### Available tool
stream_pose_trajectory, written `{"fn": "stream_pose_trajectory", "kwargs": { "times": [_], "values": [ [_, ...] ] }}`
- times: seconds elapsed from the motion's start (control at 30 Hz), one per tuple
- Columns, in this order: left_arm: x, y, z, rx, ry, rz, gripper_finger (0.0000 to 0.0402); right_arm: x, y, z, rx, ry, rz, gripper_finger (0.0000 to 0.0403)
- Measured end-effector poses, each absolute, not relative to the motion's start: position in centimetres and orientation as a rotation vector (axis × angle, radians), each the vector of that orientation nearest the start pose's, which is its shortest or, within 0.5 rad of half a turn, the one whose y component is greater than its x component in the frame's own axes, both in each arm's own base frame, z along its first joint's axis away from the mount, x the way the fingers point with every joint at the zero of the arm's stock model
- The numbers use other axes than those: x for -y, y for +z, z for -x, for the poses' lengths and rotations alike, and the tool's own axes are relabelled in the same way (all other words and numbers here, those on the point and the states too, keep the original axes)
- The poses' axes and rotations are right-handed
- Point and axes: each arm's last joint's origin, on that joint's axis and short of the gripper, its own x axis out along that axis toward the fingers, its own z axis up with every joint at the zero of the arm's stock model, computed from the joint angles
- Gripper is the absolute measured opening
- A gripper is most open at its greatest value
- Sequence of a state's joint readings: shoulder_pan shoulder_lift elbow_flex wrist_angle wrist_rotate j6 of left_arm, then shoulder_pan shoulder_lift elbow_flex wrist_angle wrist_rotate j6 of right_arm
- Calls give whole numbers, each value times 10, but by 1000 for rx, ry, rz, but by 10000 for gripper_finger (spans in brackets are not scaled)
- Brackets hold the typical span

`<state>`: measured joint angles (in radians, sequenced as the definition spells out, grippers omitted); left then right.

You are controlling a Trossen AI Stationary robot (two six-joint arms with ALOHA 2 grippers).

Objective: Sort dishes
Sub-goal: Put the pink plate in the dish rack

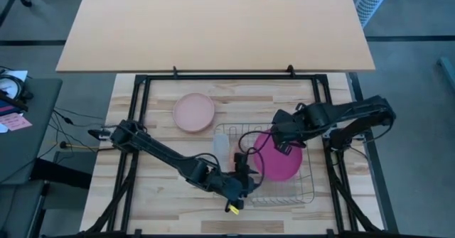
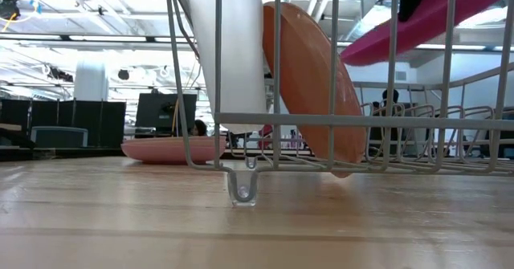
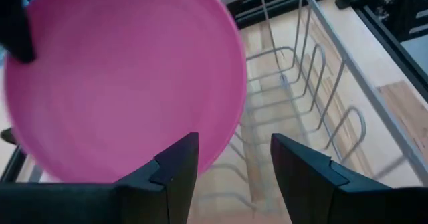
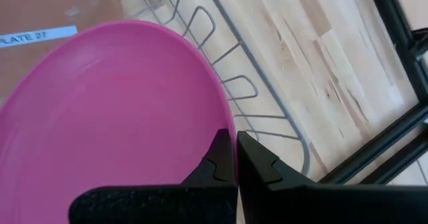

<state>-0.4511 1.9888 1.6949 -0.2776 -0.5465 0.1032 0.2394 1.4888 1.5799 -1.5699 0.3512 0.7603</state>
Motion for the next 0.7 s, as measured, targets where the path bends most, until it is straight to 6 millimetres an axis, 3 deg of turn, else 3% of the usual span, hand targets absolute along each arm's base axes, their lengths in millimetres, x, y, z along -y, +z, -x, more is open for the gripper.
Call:
{"fn": "stream_pose_trajectory", "kwargs": {
  "times": [0.2, 0.37, 0.7],
  "values": [
    [194, 287, -440, -530, 55, -463, 182, -40, 376, -222, -1194, -570, -225, 0],
    [188, 290, -455, -623, 131, -531, 182, -36, 391, -208, -1129, -549, -254, 0],
    [188, 289, -471, -654, 207, -626, 164, -40, 393, -204, -1110, -530, -242, 3]
  ]
}}
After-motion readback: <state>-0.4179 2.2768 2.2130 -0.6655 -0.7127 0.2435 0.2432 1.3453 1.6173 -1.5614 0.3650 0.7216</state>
